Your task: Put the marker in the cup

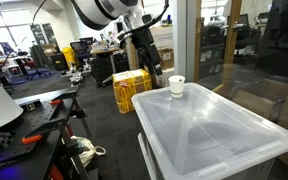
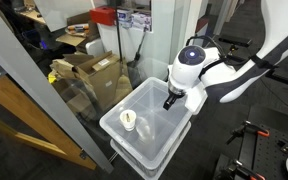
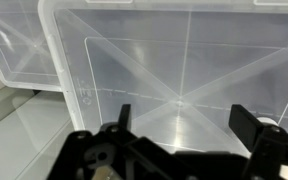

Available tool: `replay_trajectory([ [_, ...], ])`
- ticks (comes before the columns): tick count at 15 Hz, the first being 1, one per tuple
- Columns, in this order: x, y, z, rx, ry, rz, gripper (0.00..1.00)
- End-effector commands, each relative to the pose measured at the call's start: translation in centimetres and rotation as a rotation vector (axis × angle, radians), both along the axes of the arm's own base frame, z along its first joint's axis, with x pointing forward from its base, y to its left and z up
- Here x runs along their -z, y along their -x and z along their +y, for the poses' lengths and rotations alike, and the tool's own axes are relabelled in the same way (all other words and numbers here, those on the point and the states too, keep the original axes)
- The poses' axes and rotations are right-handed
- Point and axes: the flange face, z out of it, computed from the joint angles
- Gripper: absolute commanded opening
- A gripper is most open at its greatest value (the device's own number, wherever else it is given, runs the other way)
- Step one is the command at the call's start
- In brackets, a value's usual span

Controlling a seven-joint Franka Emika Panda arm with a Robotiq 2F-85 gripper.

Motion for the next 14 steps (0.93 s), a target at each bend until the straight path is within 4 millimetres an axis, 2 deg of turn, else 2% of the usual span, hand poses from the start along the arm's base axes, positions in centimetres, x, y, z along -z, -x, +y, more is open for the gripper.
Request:
replay_trajectory([
  [1, -2.3, 0.0, -0.5, -0.100, 0.071, 0.071, 1.00],
  [6, -3.8, -0.8, -0.8, -0.231, 0.090, 0.110, 1.00],
  [7, -2.7, -0.9, -0.9, -0.194, 0.073, 0.098, 1.00],
  [14, -2.6, -0.9, -0.9, -0.194, 0.081, 0.105, 1.00],
])
